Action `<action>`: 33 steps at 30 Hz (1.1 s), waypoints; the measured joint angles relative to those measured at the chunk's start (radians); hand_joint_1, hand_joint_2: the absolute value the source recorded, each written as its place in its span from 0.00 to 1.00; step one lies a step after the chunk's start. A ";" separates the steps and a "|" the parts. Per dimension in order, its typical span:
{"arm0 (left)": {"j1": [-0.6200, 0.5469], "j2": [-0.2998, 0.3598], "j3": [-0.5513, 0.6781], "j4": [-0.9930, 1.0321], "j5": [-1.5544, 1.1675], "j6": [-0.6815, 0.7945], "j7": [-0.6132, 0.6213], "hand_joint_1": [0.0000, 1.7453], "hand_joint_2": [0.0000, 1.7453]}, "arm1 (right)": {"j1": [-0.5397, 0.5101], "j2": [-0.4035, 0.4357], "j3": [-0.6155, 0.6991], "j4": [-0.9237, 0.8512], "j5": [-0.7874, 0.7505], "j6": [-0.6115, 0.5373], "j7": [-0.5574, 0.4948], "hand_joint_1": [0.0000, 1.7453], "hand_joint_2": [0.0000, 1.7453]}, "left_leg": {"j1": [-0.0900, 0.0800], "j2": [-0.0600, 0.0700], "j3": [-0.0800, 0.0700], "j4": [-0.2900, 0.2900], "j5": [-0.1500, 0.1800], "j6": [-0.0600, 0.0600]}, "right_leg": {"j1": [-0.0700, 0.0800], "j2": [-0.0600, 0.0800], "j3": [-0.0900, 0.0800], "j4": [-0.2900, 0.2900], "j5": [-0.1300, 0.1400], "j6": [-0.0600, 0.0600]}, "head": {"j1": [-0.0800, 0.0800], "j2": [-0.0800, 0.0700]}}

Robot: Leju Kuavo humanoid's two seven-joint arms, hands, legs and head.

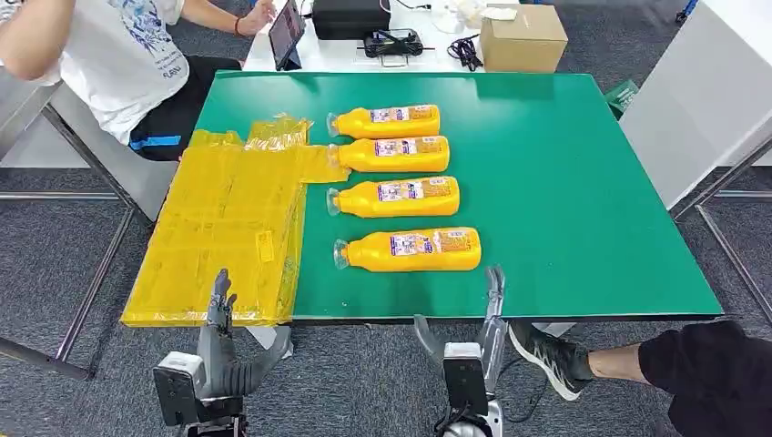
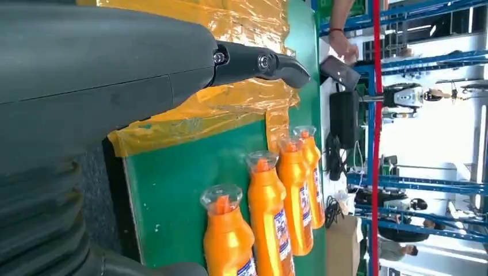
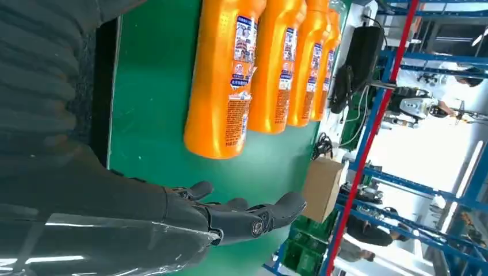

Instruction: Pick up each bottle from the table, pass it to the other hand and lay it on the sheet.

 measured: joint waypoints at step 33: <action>-0.055 0.001 -0.006 0.068 0.003 -0.074 -0.028 0.00 1.00 | -0.153 -0.140 -0.124 -0.119 0.466 0.172 0.352 0.00 1.00 | 0.000 0.000 0.000 0.000 0.000 0.000 | 0.000 0.000 0.001 0.000 0.001 0.000 | 0.000 0.000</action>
